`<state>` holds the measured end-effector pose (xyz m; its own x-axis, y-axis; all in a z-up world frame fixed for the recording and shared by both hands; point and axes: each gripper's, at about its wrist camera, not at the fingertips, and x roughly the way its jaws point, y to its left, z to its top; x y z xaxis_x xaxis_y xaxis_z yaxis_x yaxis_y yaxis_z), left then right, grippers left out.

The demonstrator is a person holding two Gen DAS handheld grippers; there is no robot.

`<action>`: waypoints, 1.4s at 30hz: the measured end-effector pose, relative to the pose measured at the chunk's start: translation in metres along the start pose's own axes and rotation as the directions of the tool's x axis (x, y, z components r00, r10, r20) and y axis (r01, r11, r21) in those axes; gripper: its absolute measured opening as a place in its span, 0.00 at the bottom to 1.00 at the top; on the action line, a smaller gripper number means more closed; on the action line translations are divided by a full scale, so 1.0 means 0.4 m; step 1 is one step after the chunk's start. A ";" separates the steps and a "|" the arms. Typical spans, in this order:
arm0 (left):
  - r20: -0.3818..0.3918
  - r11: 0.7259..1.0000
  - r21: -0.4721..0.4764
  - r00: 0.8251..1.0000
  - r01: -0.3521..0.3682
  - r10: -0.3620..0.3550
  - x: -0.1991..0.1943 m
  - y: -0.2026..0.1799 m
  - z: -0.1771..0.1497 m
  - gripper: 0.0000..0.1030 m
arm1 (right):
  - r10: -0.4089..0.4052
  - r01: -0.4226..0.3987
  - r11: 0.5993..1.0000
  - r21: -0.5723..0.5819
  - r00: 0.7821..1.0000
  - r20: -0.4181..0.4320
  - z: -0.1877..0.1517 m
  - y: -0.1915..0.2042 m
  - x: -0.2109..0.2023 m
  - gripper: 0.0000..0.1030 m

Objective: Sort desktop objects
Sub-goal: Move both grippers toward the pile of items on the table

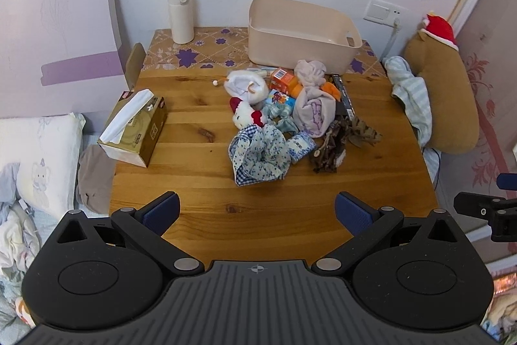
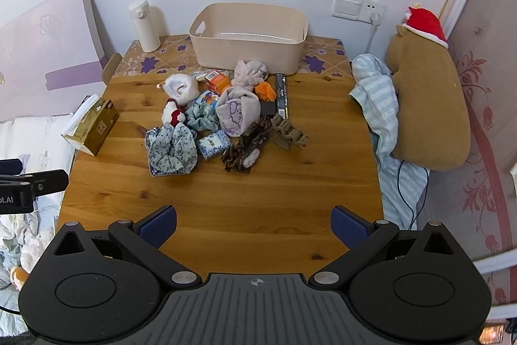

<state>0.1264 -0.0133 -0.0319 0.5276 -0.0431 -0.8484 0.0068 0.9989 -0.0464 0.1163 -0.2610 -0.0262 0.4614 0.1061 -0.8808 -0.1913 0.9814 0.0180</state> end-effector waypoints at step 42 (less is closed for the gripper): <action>-0.209 0.990 -0.074 0.972 -0.124 0.106 0.501 -0.056 0.184 1.00 | 0.162 -0.173 0.984 -0.044 0.968 -0.192 0.288 -0.228 0.480 1.00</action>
<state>0.2946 -0.0429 -0.1623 0.3361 0.0602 -0.9399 -0.1211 0.9924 0.0202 0.3220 -0.3118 -0.1424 0.2497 0.2309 -0.9404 -0.3058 0.9403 0.1497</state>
